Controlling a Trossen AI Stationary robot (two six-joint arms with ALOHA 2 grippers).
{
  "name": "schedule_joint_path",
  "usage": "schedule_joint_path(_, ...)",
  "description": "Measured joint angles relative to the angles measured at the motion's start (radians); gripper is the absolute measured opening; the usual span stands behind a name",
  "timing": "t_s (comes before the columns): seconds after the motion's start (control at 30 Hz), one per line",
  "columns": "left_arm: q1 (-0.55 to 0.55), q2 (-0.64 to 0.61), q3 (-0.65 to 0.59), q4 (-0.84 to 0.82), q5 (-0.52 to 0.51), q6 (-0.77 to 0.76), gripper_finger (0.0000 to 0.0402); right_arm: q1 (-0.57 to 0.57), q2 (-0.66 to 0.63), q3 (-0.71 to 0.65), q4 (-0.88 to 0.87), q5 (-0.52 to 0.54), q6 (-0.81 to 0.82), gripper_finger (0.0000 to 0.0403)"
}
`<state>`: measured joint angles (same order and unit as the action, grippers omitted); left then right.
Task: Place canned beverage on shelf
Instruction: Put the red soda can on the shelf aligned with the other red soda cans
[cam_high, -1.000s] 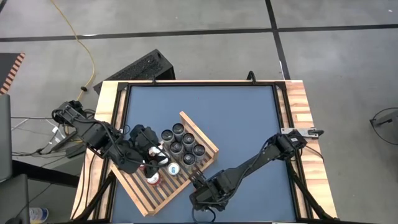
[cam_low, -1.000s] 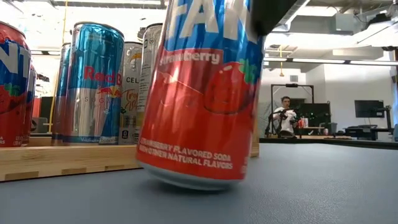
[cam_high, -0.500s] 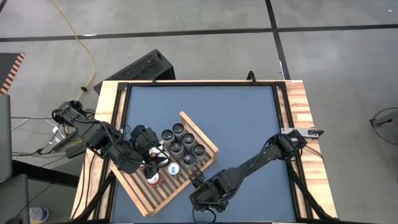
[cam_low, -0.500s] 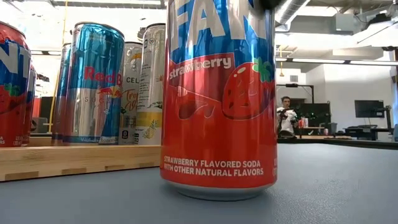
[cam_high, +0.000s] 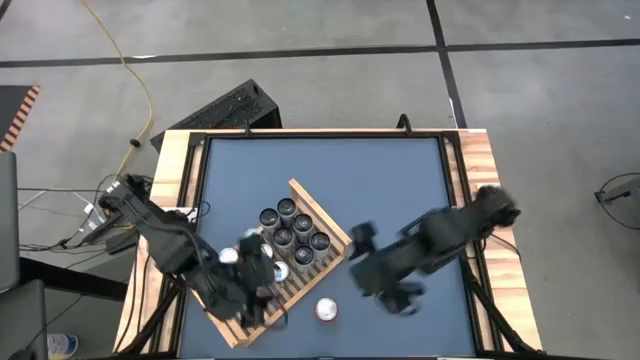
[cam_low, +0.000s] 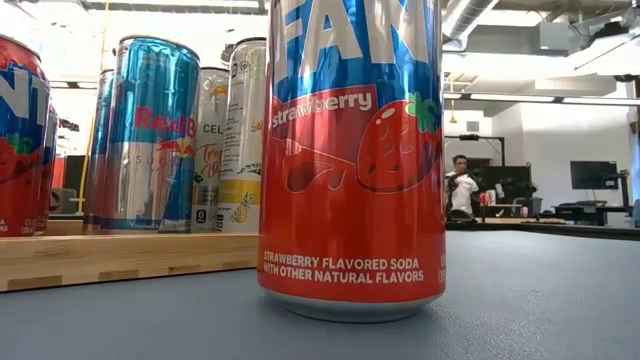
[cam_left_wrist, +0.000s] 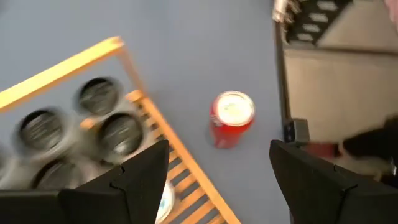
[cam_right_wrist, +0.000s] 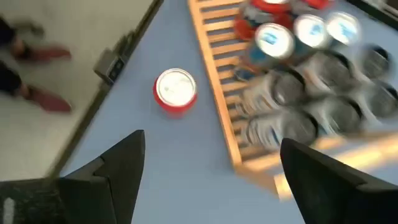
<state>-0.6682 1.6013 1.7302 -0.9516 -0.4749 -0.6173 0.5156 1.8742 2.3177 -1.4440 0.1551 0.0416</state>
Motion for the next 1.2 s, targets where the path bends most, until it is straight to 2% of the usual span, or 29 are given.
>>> schedule_joint_path(0.2, 0.035, 0.142, 0.000, 0.159, 0.100, 0.165, 0.0266, 0.020, -0.169, -0.001, -0.014, 0.101, 0.158, 0.0332)
schedule_joint_path(0.3, 0.066, 0.211, 0.000, 0.215, 0.186, 0.202, 0.0266, 0.045, -0.229, -0.001, -0.049, 0.163, 0.209, 0.0332)
schedule_joint_path(0.57, 0.149, 0.348, 0.000, 0.386, 0.334, 0.223, 0.0266, 0.095, -0.283, -0.002, -0.126, 0.226, 0.317, 0.0332)
schedule_joint_path(0.73, 0.168, 0.390, 0.000, 0.377, 0.344, 0.200, 0.0266, 0.122, -0.267, -0.003, -0.127, 0.218, 0.315, 0.0332)
schedule_joint_path(0.93, 0.167, 0.415, 0.001, 0.372, 0.338, 0.103, 0.0266, 0.156, -0.248, -0.003, -0.127, 0.214, 0.302, 0.0332)
schedule_joint_path(1.1, 0.167, 0.415, 0.002, 0.367, 0.304, 0.126, 0.0266, 0.166, -0.249, -0.003, -0.127, 0.211, 0.307, 0.0332)
schedule_joint_path(1.2, 0.168, 0.416, 0.025, 0.353, 0.304, 0.090, 0.0266, 0.165, -0.249, -0.003, -0.128, 0.211, 0.324, 0.0332)
